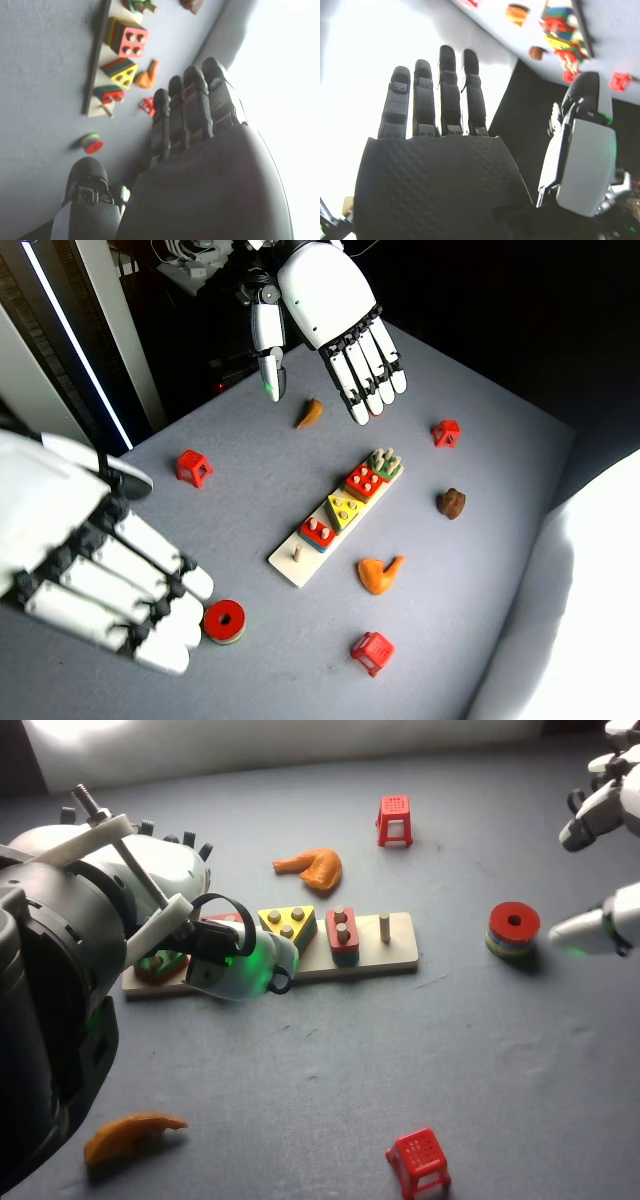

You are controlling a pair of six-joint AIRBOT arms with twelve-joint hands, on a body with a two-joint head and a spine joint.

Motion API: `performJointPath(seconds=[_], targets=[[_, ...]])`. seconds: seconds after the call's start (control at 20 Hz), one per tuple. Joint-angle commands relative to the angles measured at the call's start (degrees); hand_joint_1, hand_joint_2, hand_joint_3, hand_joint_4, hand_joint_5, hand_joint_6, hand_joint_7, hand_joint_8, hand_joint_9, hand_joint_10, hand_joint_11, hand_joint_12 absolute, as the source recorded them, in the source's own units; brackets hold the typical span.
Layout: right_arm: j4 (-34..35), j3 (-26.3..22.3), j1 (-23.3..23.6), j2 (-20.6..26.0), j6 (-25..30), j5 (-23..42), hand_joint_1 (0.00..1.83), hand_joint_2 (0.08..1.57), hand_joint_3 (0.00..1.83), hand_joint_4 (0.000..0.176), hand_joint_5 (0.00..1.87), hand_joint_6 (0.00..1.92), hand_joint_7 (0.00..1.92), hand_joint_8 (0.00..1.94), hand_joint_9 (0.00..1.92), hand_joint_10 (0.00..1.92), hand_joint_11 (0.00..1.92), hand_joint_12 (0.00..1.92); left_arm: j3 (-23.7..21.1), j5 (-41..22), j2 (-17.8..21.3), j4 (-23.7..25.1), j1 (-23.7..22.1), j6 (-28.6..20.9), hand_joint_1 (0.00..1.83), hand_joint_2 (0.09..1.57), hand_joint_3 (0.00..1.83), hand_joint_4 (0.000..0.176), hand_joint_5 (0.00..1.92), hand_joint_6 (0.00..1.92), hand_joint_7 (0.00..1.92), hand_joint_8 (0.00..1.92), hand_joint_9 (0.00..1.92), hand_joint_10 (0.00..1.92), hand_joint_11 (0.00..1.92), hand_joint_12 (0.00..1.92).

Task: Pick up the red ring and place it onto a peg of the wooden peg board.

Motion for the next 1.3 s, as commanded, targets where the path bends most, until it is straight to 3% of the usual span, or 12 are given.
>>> performJointPath(seconds=[0.0, 0.05, 0.15, 0.6, 1.25], targets=[[-2.40, 1.63, 0.07, -1.03, -0.13, 2.48, 0.54, 0.86, 0.00, 0.011, 0.80, 0.11, 0.85, 0.08, 0.32, 0.04, 0.00, 0.00, 0.17, 0.59, 0.08, 5.39, -0.75, 0.02, 0.00, 1.16, 0.00, 0.000, 0.19, 0.00, 0.17, 0.00, 0.12, 0.00, 0.00, 0.15], [-2.40, 3.69, -0.15, -2.68, -0.13, 2.35, 0.53, 0.87, 0.01, 0.019, 0.81, 0.11, 0.88, 0.09, 0.33, 0.04, 0.00, 0.00, 0.17, 0.59, 0.07, 5.39, -0.84, 0.02, 0.00, 1.16, 0.00, 0.000, 0.19, 0.00, 0.18, 0.00, 0.13, 0.00, 0.00, 0.17], [-2.39, 7.53, -0.19, -5.59, 0.16, 0.95, 0.56, 0.87, 0.00, 0.000, 0.81, 0.11, 0.90, 0.09, 0.32, 0.04, 0.00, 0.00, 0.21, 0.59, 0.07, 5.53, -0.95, 0.02, 0.00, 1.16, 0.00, 0.000, 0.20, 0.00, 0.19, 0.00, 0.14, 0.00, 0.00, 0.19], [-2.39, 20.94, -0.51, -16.24, -2.14, -4.75, 0.61, 0.88, 0.01, 0.000, 0.67, 0.04, 0.73, 0.00, 0.27, 0.01, 0.00, 0.00, -0.05, 0.59, 0.09, 5.90, -1.02, 0.37, 0.00, 1.15, 0.00, 0.000, 0.14, 0.00, 0.12, 0.00, 0.07, 0.00, 0.01, 0.06], [-2.41, 28.29, -3.66, -22.76, -4.84, -11.56, 0.69, 0.89, 0.01, 0.000, 0.72, 0.05, 0.79, 0.03, 0.29, 0.02, 0.00, 0.00, -0.43, 0.58, 0.10, 6.32, -0.53, 0.61, 0.00, 1.18, 0.01, 0.000, 0.15, 0.02, 0.13, 0.01, 0.08, 0.01, 0.04, 0.04]])
